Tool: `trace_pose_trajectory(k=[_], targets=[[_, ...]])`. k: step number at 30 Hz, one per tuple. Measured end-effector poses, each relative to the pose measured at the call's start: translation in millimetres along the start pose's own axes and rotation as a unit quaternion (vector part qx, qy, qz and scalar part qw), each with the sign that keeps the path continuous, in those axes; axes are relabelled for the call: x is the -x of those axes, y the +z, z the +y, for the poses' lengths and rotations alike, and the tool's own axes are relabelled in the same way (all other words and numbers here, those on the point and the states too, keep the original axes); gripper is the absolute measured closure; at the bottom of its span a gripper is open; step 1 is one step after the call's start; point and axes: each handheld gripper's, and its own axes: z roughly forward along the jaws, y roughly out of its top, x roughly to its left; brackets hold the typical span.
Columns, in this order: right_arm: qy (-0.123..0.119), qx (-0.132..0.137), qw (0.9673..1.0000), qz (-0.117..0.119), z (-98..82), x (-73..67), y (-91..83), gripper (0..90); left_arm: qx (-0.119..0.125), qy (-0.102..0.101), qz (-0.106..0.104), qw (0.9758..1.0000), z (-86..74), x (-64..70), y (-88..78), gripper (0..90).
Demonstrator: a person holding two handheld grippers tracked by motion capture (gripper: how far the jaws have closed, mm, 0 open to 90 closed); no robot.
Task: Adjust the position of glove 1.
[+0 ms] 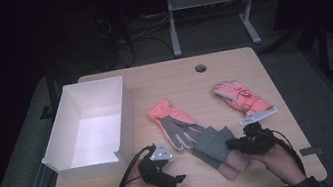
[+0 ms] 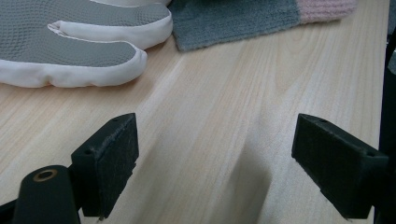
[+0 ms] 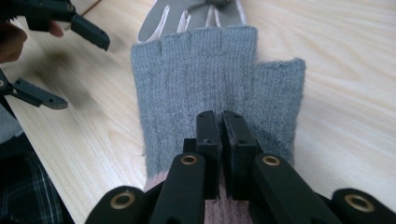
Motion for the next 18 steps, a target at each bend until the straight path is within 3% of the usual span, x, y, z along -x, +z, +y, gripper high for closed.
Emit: trace_pose_trajectory(k=[7, 10, 14, 17, 18], targets=[[-0.003, -0.014, 0.9999, 0.001, -1.1, -3.2, 12.1, 84.7, 0.000, 0.002, 0.000, 1.0000, -0.2, 0.0, -0.1, 14.3], [-0.011, -0.016, 0.9998, 0.000, -2.0, -4.2, 14.7, 78.2, -0.002, 0.001, 0.000, 1.0000, -0.2, 0.8, 0.5, 14.3], [-0.014, 0.003, 0.9999, 0.003, -2.1, -2.9, 10.3, 68.7, -0.002, 0.001, -0.001, 1.0000, 0.0, 0.5, 0.6, 14.3], [-0.028, 0.019, 0.9994, -0.008, -2.3, 2.3, 1.0, 79.0, 0.002, -0.003, 0.000, 1.0000, -0.4, 0.0, 0.0, 14.8], [-0.030, 0.021, 0.9992, -0.016, -2.7, 4.8, -2.4, 82.5, 0.005, -0.004, -0.004, 1.0000, -0.6, 0.2, -1.2, 18.9]])
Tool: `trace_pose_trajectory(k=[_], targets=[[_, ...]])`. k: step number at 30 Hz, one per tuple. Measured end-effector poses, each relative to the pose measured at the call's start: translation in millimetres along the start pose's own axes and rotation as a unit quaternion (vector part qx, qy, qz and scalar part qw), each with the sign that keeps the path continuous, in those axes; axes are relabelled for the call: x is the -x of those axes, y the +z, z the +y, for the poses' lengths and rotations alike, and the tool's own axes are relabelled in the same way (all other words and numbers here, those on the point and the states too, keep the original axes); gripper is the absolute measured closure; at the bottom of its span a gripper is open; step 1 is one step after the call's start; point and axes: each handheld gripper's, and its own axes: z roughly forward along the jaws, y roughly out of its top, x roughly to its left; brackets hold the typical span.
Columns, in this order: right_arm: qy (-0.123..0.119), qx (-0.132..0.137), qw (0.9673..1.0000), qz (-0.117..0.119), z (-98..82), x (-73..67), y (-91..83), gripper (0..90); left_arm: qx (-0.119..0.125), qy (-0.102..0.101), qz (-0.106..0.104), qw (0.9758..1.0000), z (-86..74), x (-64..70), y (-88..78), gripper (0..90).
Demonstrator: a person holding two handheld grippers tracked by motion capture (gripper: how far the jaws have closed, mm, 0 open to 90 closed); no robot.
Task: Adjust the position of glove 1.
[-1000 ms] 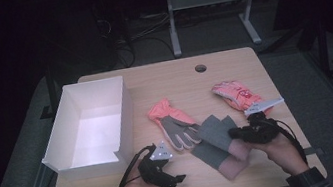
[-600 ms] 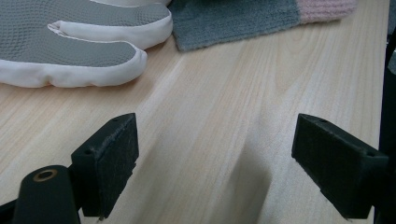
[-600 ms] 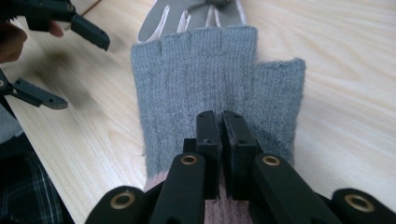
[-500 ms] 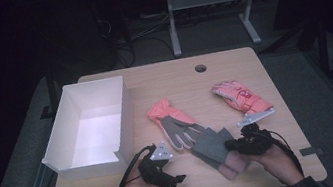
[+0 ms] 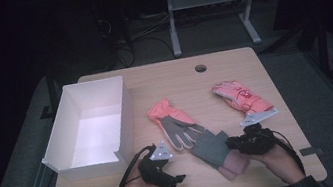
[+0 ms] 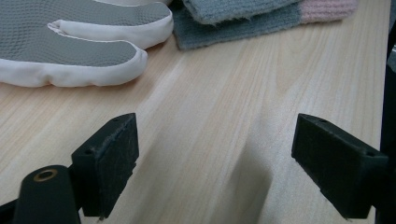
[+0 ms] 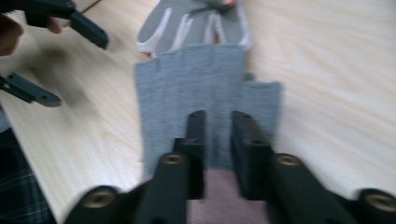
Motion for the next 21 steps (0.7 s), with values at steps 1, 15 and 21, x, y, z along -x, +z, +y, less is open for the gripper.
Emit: trace_pose_trajectory(k=[1, 15, 21], targets=[[0.002, 0.002, 1.0000, -0.004, -0.8, 2.8, -3.5, 86.3, -0.001, 0.006, 0.000, 1.0000, 0.1, -0.3, -1.9, 24.4], [-0.009, -0.012, 0.9996, -0.025, -33.6, 36.6, -22.2, 89.9, 0.013, 0.004, -0.052, 0.9986, 23.5, 24.5, 10.6, 89.6], [-0.019, -0.034, 0.9991, -0.018, -41.2, 37.4, -20.1, 89.9, 0.002, 0.033, -0.080, 0.9962, 39.3, 43.7, 34.9, 89.6]])
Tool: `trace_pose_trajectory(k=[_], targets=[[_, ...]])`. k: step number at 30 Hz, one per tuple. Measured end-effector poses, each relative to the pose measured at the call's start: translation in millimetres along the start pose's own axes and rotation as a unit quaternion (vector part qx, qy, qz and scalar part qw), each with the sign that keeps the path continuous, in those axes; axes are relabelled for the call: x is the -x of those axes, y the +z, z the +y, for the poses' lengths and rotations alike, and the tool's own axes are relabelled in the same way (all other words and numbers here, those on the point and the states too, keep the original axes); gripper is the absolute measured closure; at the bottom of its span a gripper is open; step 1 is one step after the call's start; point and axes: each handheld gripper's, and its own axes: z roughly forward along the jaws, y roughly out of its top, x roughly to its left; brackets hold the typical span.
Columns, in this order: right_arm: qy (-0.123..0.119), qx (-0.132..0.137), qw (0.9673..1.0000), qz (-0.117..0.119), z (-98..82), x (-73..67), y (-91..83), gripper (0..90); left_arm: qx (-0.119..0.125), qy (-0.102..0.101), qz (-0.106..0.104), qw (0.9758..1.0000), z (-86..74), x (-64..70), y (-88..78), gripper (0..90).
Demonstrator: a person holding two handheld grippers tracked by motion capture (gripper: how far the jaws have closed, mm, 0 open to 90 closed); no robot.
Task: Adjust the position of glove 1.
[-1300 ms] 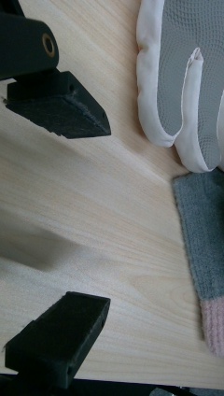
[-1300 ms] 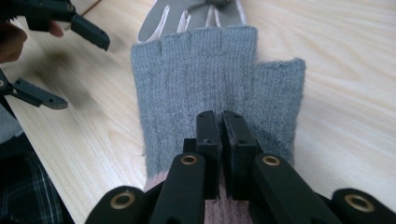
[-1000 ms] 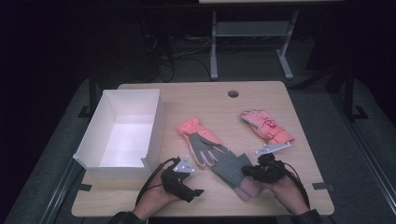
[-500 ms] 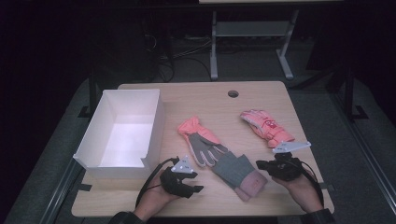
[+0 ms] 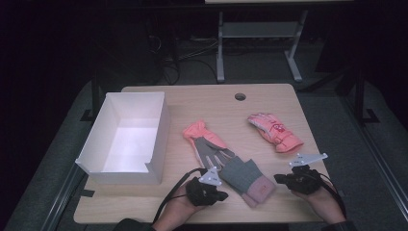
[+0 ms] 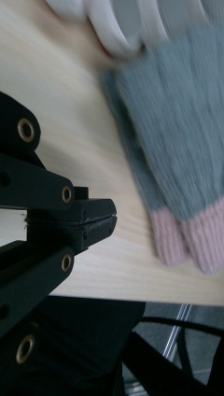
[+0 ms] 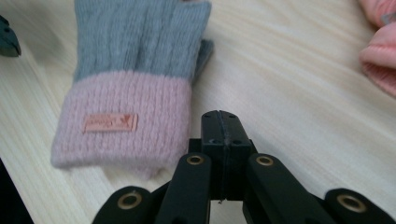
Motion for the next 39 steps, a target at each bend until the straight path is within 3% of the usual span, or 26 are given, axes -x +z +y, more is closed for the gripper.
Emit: trace_pose_trajectory(k=[9, 14, 20, 28, 30, 35, 39], targets=[[-0.015, -0.010, 0.9998, 0.002, -0.4, -3.2, 5.1, 89.9, -0.008, 0.019, -0.023, 0.9995, 22.4, 12.2, 40.9, 89.6], [-0.025, -0.036, 0.9990, -0.001, -1.3, -4.2, 9.2, 89.9, -0.011, 0.026, -0.026, 0.9993, 26.9, 14.1, 52.9, 89.6], [-0.033, -0.041, 0.9986, 0.006, -0.5, -9.0, 9.5, 90.0, -0.013, 0.028, -0.026, 0.9992, 27.8, 13.2, 53.3, 89.7], [-0.054, -0.054, 0.9966, 0.032, 1.1, -19.9, 10.7, 90.0, -0.013, 0.024, -0.025, 0.9993, 27.0, 14.6, 52.7, 89.6], [-0.064, -0.057, 0.9959, 0.027, 1.1, -21.4, 11.7, 90.0, -0.019, 0.023, -0.027, 0.9992, 26.5, 14.6, 50.3, 89.6], [-0.049, -0.034, 0.9982, 0.007, 1.2, -11.6, 6.0, 90.0, -0.028, 0.002, -0.028, 0.9992, 21.4, 14.0, 31.6, 89.5], [-0.037, -0.008, 0.9992, 0.011, 6.5, -2.4, 4.4, 90.0, -0.031, -0.023, -0.005, 0.9992, 14.2, 2.4, 12.9, 89.5]])
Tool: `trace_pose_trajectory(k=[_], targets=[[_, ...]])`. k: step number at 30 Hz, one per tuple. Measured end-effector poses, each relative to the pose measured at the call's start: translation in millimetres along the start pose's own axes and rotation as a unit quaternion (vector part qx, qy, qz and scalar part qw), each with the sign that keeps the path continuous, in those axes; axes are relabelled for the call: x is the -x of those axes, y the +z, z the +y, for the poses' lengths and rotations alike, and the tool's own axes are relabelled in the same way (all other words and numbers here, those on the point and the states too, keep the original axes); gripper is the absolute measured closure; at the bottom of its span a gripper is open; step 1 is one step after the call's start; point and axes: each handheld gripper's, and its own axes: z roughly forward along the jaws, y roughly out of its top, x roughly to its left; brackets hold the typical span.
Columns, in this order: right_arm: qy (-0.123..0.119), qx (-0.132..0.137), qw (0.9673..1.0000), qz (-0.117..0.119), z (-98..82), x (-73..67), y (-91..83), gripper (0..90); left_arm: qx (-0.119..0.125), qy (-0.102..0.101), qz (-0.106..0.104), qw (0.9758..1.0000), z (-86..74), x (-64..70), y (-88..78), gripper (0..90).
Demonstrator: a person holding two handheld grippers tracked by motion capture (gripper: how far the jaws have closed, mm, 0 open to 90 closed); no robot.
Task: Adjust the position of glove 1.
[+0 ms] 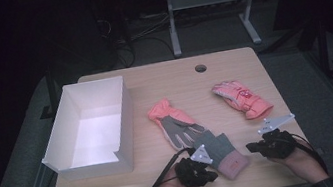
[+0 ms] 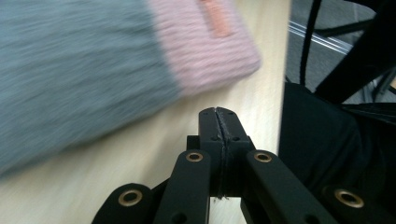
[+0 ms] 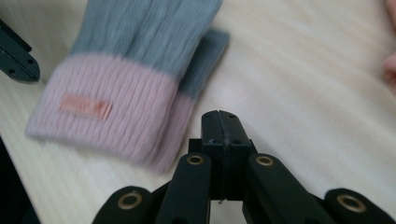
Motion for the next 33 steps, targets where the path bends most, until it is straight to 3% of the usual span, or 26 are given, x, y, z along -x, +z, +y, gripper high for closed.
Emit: trace_pose_trajectory(k=[5, 12, 18, 27, 33], targets=[[-0.007, -0.009, 0.9999, 0.013, 8.0, 3.1, 12.1, 90.0, 0.015, -0.030, 0.028, 0.9991, -3.4, -19.8, -11.5, 89.5], [-0.023, -0.024, 0.9991, 0.026, 8.8, -4.0, 19.7, 90.0, 0.025, -0.044, 0.044, 0.9977, 1.0, -34.0, -21.3, 89.6], [-0.031, -0.036, 0.9983, 0.033, 6.3, -9.9, 21.9, 90.0, 0.013, -0.037, 0.049, 0.9980, 6.2, -39.9, -8.9, 89.6], [-0.041, -0.039, 0.9977, 0.039, 1.9, -14.6, 18.8, 90.0, -0.002, -0.024, 0.050, 0.9985, 12.7, -36.4, 6.1, 89.5], [-0.043, -0.040, 0.9975, 0.038, 0.7, -17.5, 17.6, 90.0, 0.012, -0.035, 0.040, 0.9985, 15.2, -38.3, 9.0, 89.6]])
